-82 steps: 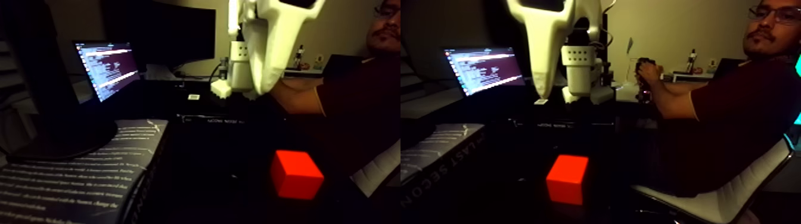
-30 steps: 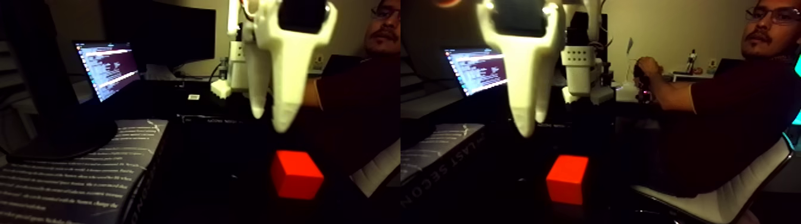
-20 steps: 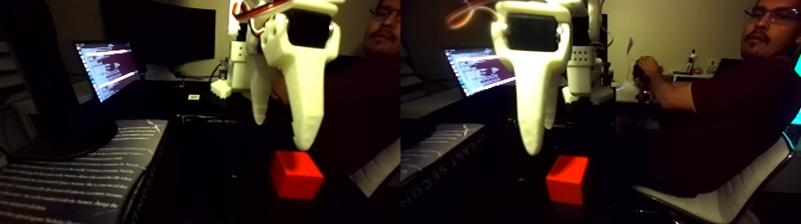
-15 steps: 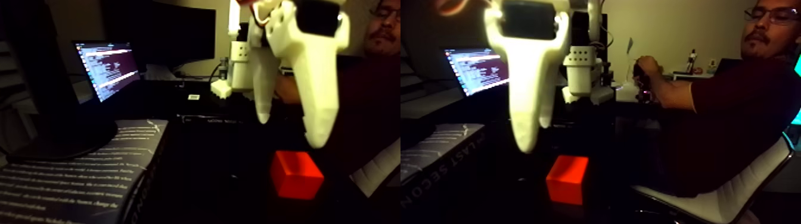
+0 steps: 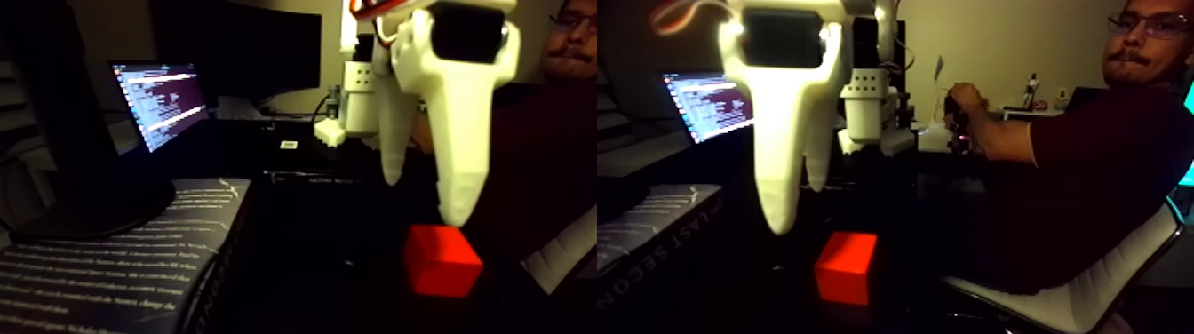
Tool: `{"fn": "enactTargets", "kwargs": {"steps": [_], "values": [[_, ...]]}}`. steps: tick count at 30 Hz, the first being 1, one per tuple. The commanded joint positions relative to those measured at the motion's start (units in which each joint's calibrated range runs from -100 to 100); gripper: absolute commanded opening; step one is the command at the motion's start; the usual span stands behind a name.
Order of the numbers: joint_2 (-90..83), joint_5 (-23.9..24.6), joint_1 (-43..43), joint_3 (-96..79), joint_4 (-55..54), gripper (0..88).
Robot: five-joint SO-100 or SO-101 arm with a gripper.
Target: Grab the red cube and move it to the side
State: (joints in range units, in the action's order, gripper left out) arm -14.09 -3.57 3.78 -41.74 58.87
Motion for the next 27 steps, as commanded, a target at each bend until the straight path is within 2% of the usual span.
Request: {"fn": "enactTargets", "kwargs": {"steps": [1,12,27], "values": [[0.4,1.87,-0.04,2.15,0.84,30.9],[0.73,7.05,0.46,2.06,0.75,30.9],[6.28,6.29,0.21,2.69,-2.54,30.9]]}}
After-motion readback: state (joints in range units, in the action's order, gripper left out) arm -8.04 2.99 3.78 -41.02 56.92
